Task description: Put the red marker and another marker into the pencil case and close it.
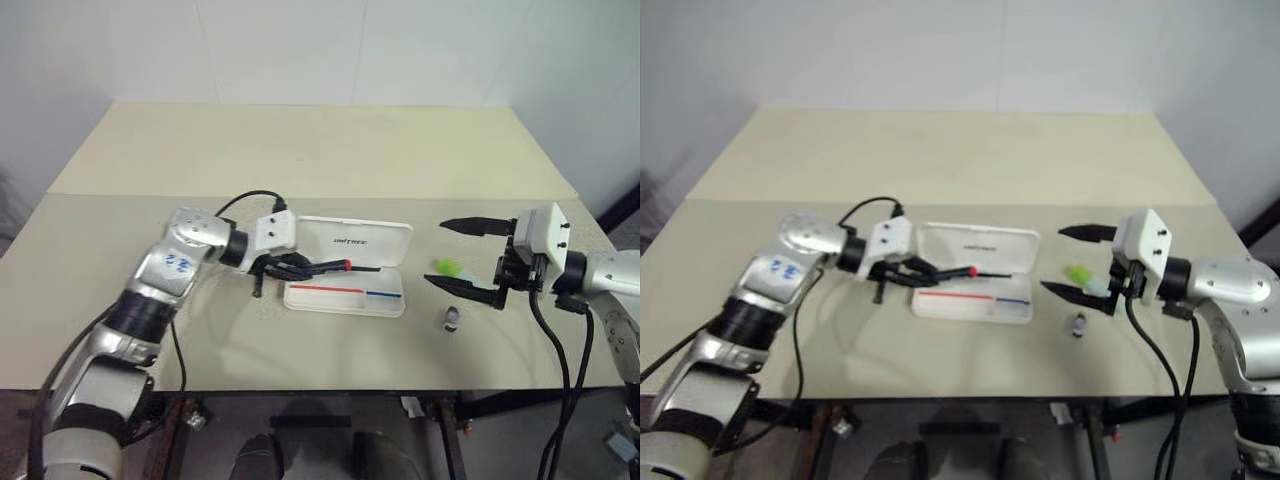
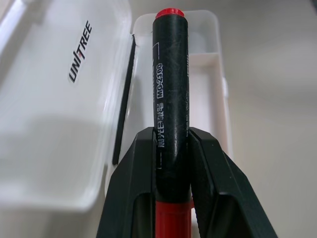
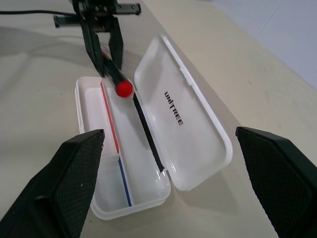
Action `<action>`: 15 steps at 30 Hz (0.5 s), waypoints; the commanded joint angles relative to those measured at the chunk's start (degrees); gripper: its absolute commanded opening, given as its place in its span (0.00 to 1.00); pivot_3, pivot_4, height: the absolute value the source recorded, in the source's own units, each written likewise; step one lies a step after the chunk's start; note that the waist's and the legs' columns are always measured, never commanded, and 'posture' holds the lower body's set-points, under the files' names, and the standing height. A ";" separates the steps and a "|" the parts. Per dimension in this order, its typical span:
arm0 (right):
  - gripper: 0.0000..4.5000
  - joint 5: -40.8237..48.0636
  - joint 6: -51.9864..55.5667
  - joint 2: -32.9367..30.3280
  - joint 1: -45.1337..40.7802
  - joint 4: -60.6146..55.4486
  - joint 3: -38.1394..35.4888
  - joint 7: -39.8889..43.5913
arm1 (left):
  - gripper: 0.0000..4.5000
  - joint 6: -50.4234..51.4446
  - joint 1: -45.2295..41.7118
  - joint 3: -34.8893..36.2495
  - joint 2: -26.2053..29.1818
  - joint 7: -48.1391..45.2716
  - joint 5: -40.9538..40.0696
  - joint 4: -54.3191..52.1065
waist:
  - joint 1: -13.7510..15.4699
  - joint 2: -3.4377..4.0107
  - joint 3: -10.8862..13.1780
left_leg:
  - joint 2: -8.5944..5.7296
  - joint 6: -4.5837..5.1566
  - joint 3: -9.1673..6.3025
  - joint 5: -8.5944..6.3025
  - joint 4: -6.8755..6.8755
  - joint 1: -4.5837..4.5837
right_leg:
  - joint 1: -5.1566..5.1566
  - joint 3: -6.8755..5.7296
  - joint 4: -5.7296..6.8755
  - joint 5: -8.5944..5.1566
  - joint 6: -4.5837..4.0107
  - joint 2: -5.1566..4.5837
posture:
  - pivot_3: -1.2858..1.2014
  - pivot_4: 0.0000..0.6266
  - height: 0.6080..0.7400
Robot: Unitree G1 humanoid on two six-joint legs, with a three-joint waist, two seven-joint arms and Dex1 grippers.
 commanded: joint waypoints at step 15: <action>1.00 2.35 2.18 0.25 2.95 -8.24 -3.02 -6.68 | 0.36 -3.71 -4.92 -2.77 -8.77 3.09 6.35 7.63 | -0.10 0.00 0.00 | -0.01 0.00 -0.05 0.00 -0.02 0.00 | 0.02 0.00 -0.02 0.00 0.01 0.00 | 0.52 0.24 1.00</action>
